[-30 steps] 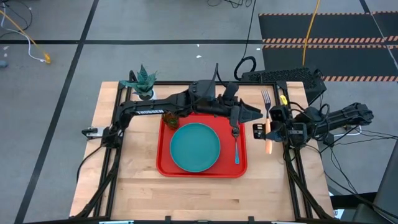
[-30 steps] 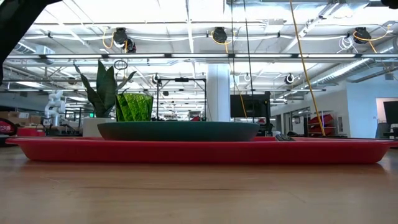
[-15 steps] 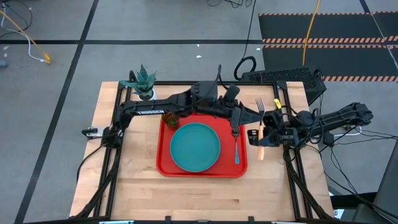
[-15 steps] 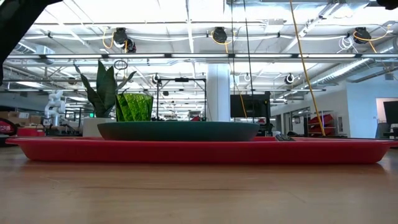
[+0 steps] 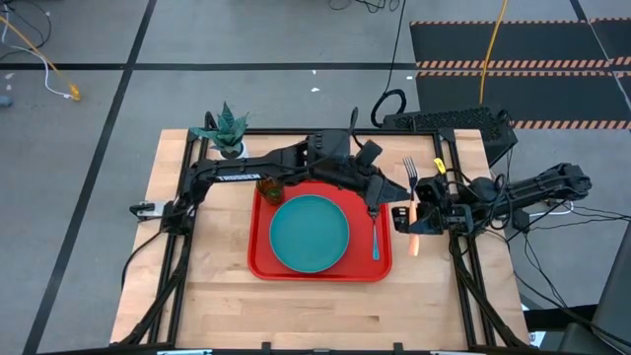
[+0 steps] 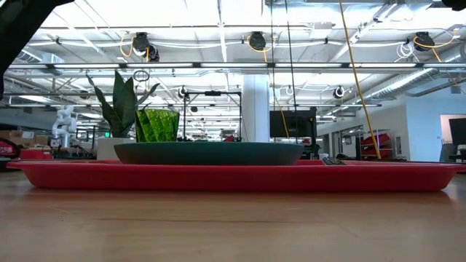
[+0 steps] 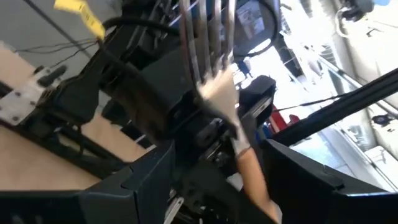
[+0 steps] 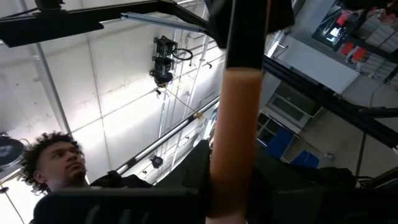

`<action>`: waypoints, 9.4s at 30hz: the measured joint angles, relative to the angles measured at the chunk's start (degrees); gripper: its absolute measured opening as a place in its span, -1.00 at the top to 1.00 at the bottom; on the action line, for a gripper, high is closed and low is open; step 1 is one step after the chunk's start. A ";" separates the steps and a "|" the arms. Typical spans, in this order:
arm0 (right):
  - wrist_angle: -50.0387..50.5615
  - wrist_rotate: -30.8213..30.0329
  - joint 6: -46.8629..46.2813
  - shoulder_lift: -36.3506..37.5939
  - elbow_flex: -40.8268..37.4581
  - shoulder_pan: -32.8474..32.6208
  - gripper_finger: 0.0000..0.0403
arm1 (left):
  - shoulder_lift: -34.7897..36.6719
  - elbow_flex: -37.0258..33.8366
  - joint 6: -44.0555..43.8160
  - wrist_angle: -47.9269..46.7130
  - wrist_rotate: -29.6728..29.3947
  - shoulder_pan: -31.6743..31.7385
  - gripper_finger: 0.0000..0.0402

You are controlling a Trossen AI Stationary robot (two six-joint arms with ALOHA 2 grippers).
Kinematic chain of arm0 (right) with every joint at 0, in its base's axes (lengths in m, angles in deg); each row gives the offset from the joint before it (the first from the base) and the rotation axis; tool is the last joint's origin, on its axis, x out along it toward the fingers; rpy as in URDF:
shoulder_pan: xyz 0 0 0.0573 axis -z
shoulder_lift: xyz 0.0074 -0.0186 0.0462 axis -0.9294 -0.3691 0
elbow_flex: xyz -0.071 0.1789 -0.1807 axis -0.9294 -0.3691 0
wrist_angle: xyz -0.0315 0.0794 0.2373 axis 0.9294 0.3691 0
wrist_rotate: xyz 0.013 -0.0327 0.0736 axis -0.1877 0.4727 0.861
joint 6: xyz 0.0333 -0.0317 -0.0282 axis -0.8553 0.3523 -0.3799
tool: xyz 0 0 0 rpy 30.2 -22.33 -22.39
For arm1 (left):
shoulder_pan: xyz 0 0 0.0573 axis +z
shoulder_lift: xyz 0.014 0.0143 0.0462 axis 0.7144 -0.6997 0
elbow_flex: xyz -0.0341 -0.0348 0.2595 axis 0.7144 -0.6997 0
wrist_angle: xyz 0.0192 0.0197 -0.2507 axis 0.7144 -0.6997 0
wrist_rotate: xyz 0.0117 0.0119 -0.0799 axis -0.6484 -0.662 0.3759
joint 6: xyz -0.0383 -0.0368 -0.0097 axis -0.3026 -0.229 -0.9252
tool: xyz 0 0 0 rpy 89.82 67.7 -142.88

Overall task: Pick and place plate/cup/fork/spoon on tray
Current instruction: Put the yellow fork on the red tray between the blue plate and the blue spoon

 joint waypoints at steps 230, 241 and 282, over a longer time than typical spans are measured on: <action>0.46 -10.84 18.53 -40.03 -8.22 20.26 0.99 | 30.89 -0.20 23.37 -34.73 -32.48 -13.04 0.92; 0.42 -11.10 16.98 -40.03 -8.22 20.26 0.43 | 30.86 -0.20 23.58 -34.75 -32.46 -13.73 0.92; 5.25 -13.66 22.97 -27.63 -8.22 20.69 0.23 | 30.86 -0.20 25.65 -34.86 -32.46 -13.73 0.92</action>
